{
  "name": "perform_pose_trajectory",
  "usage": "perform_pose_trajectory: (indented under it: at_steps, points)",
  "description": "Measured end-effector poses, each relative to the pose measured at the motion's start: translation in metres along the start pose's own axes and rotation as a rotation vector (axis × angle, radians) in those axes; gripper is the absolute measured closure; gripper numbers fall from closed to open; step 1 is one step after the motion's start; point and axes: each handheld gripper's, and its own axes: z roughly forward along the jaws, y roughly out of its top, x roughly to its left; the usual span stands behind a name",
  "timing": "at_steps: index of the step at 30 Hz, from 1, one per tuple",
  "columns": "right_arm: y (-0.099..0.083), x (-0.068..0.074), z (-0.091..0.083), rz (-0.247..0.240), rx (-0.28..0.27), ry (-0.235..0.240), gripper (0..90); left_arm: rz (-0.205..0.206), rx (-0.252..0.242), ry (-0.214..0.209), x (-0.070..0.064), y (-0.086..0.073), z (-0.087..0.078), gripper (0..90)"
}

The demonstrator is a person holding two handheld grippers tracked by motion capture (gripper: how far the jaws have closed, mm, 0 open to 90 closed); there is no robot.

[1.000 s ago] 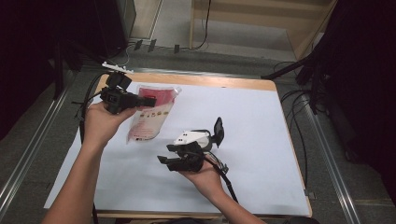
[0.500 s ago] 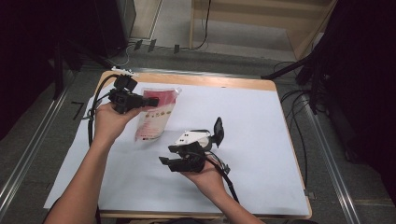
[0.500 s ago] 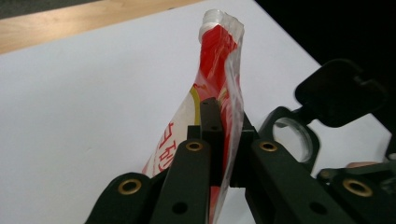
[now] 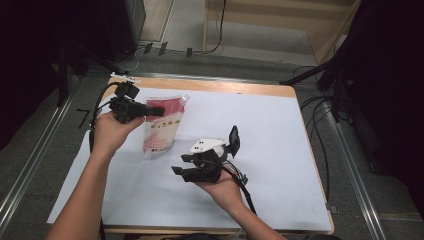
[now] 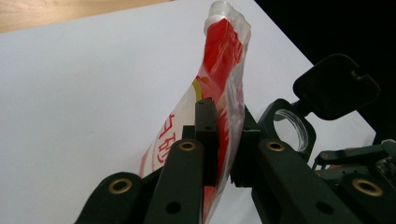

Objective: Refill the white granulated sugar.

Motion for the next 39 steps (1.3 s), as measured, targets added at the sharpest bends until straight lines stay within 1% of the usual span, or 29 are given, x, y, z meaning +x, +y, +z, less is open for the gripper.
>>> perform_pose_trajectory:
  at_steps: [2, 4, 5, 6, 7, 10, 12, 13, 14, 16, 17, 20, 25, 27, 28, 29, 31, 32, 34, 36, 38, 39]
  points:
    - [0.0, 0.0, 0.0, 0.0, 0.001, 0.001, 49.2, -0.005, 0.005, 0.005, 0.001, 0.0, -0.001, 83.0]
    - [0.0, 0.0, 0.0, 0.001, 0.0, 0.003, 49.5, -0.01, 0.001, -0.009, 0.003, -0.001, -0.003, 81.1]
    - [0.0, 0.0, -0.001, -0.001, -0.006, 0.004, 49.6, -0.014, -0.002, -0.006, 0.002, -0.001, -0.004, 78.7]
    - [0.0, 0.0, -0.001, -0.001, -0.006, 0.004, 49.6, -0.016, -0.001, -0.016, 0.003, -0.001, -0.004, 78.7]
    - [0.001, 0.0, -0.001, 0.0, -0.005, 0.005, 49.7, -0.017, -0.005, -0.021, 0.003, -0.001, -0.005, 76.1]
    - [0.002, 0.0, -0.002, -0.01, -0.005, 0.001, 49.7, -0.008, 0.004, -0.017, 0.003, -0.001, -0.008, 73.7]
    - [0.002, 0.0, -0.002, -0.015, -0.003, 0.0, 49.8, -0.016, 0.002, -0.016, 0.003, -0.002, -0.01, 72.2]
    - [0.003, 0.0, -0.002, -0.017, 0.001, 0.0, 49.9, -0.016, 0.005, -0.016, 0.003, -0.002, -0.011, 69.7]
    - [0.003, 0.0, -0.002, -0.017, 0.001, 0.0, 49.9, -0.013, 0.008, -0.016, 0.003, -0.002, -0.012, 69.7]
    - [0.003, 0.0, -0.003, -0.016, 0.0, 0.001, 50.1, -0.011, 0.017, -0.017, 0.003, -0.002, -0.014, 66.6]
    - [0.004, 0.0, -0.003, -0.014, -0.002, 0.001, 50.1, -0.006, 0.019, -0.006, 0.002, -0.002, -0.016, 65.7]
    - [0.005, -0.001, -0.004, -0.019, -0.004, 0.001, 50.6, 0.003, 0.022, -0.006, 0.002, -0.002, -0.021, 64.3]
    - [0.006, 0.001, -0.006, -0.03, 0.001, -0.006, 51.6, 0.001, 0.021, -0.006, 0.001, -0.002, -0.028, 61.9]
    - [0.007, 0.0, -0.007, -0.036, -0.009, -0.003, 51.6, 0.002, 0.026, -0.004, 0.0, -0.001, -0.03, 60.2]
    - [0.008, 0.0, -0.008, -0.035, -0.011, -0.001, 51.7, 0.013, 0.02, 0.006, -0.001, -0.001, -0.031, 59.7]
    - [0.008, 0.0, -0.008, -0.034, -0.014, 0.0, 51.8, 0.009, 0.005, -0.003, -0.002, -0.001, -0.032, 59.4]
    - [0.009, 0.0, -0.01, -0.034, -0.013, 0.0, 52.0, 0.008, -0.006, -0.01, -0.003, -0.001, -0.035, 57.7]
    - [0.01, -0.001, -0.01, -0.036, -0.014, 0.003, 52.2, 0.003, -0.001, -0.007, -0.004, -0.001, -0.036, 56.7]
    - [0.011, -0.001, -0.011, -0.033, -0.012, 0.007, 52.6, 0.014, 0.004, 0.001, -0.006, 0.0, -0.039, 55.3]
    - [0.012, -0.001, -0.012, -0.031, -0.005, 0.011, 52.9, 0.018, -0.007, 0.011, -0.008, 0.0, -0.043, 54.3]
    - [0.012, -0.002, -0.013, -0.031, -0.002, 0.014, 53.5, 0.013, -0.019, 0.007, -0.009, 0.001, -0.048, 53.2]
    - [0.013, -0.002, -0.013, -0.03, 0.003, 0.015, 55.1, 0.005, -0.024, 0.014, -0.01, 0.001, -0.05, 52.2]
